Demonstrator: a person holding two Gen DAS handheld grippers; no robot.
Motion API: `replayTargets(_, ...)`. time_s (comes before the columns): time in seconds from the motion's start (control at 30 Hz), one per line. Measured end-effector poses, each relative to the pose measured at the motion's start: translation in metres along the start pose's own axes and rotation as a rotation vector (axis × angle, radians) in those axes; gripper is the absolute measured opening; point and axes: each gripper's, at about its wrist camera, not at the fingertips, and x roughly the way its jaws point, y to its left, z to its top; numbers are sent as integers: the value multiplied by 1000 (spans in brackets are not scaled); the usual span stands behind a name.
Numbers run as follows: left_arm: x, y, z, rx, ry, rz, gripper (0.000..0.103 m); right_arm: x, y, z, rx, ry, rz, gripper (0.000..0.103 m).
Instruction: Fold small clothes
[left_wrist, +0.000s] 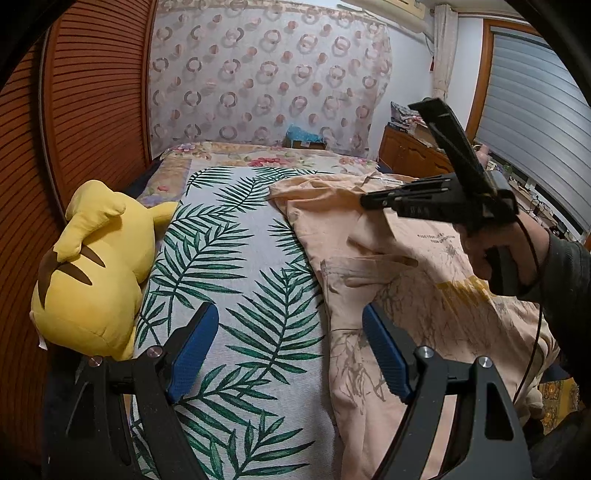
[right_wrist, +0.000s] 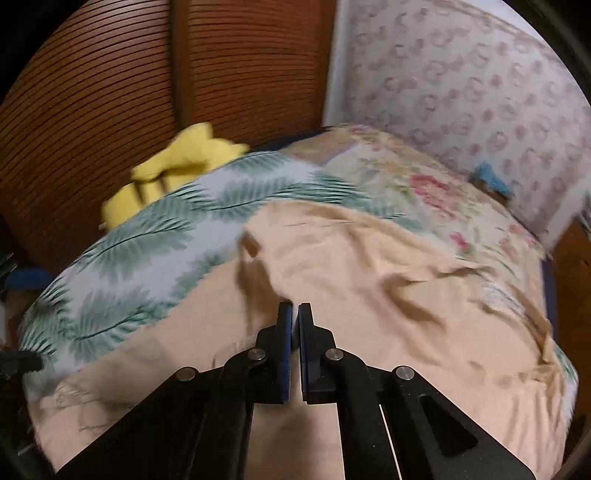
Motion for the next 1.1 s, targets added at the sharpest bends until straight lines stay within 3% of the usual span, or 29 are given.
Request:
replayTargets(0.1,2,-2,1,-1,3,-9,81,5,-9,-4,53,5,-60,4)
replayTargets(0.17,5,-4,1,2,8,-12,81,7,-12,-7,77,17,-61,16)
replayTargets(0.2,7,-5,2,3,10,-12,81,7,-11,-8,85,21,-71,30)
replayTargets(0.23,8,-7,3,5,12,-12,81,6,-11,-9,88,22,-78,35)
replayTargets(0.33,10,-9,5,8,10,-17,81,-4,-6,-14,99,-13,-20,36)
replayTargets(0.43,10,-11,4,5,10,-22,81,-15,2,-20,87,-35,62,36)
replayTargets(0.57,10,-12,2,5,14,-20,81,-11,28,-32,2,11,126,35)
replayTargets(0.67,9,-13,2,4,18,-21,81,2,36,-42,-50,71,91,33)
replayTargets(0.7,9,-13,2,6,19,-20,81,0,36,-43,-52,54,91,27)
replayTargets(0.73,9,-14,2,7,19,-20,81,0,35,-44,-53,54,78,13)
replayTargets(0.8,9,-15,3,6,21,-22,81,-4,30,-47,-38,48,64,6)
replayTargets(1.1,14,-24,9,19,21,-28,81,-44,-10,-67,144,-22,-90,5)
